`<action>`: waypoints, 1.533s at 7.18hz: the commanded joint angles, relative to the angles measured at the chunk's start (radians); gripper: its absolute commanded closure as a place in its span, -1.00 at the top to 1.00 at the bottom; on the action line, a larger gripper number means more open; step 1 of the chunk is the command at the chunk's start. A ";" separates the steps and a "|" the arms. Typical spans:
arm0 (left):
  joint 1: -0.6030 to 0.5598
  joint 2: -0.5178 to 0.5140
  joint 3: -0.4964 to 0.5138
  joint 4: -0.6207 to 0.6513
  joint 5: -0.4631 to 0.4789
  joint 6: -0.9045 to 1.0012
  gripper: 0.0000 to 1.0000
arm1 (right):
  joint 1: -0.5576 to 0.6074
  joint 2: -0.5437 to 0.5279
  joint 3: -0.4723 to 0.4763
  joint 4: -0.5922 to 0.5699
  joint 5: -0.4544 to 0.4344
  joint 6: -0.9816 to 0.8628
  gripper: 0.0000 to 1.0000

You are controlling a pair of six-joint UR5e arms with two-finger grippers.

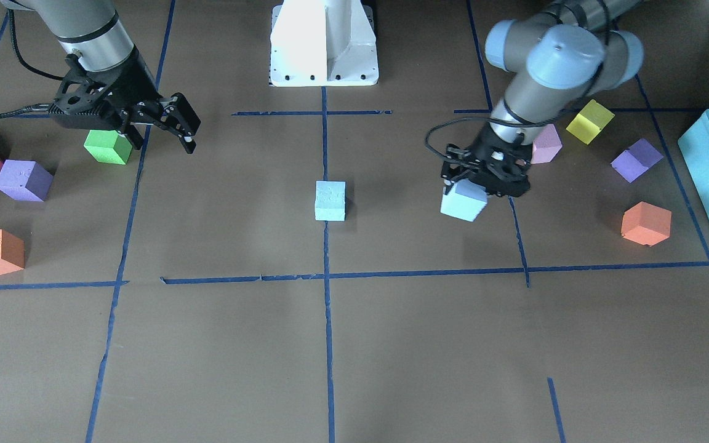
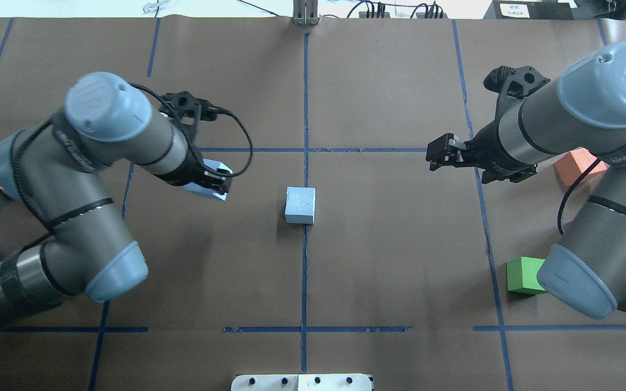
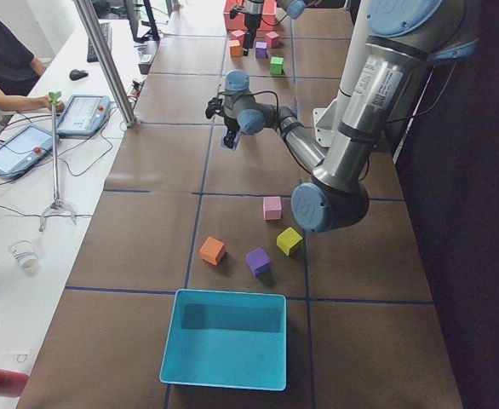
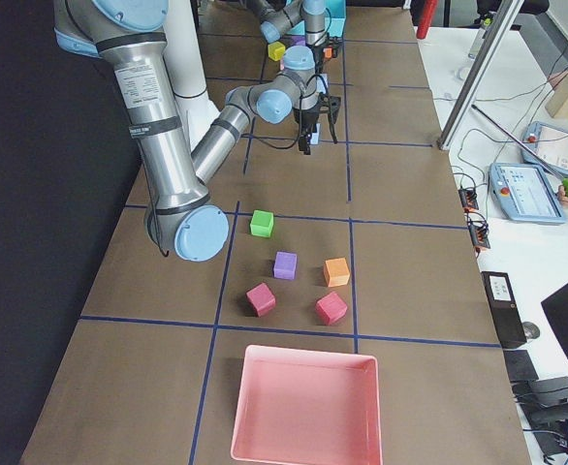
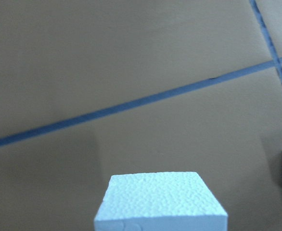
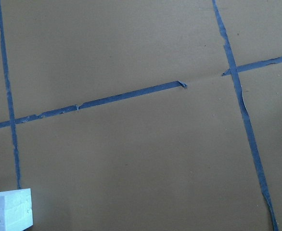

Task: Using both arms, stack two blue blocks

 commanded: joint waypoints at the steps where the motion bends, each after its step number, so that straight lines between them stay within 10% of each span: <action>1: 0.125 -0.173 0.040 0.176 0.059 -0.107 -0.91 | 0.014 -0.015 0.001 0.000 0.001 -0.028 1.00; 3: 0.132 -0.342 0.278 0.174 0.061 -0.115 -0.87 | 0.016 -0.028 0.002 0.000 0.001 -0.028 1.00; 11: 0.115 -0.362 0.380 0.076 0.079 -0.143 -0.42 | 0.014 -0.137 0.006 0.138 0.003 -0.026 1.00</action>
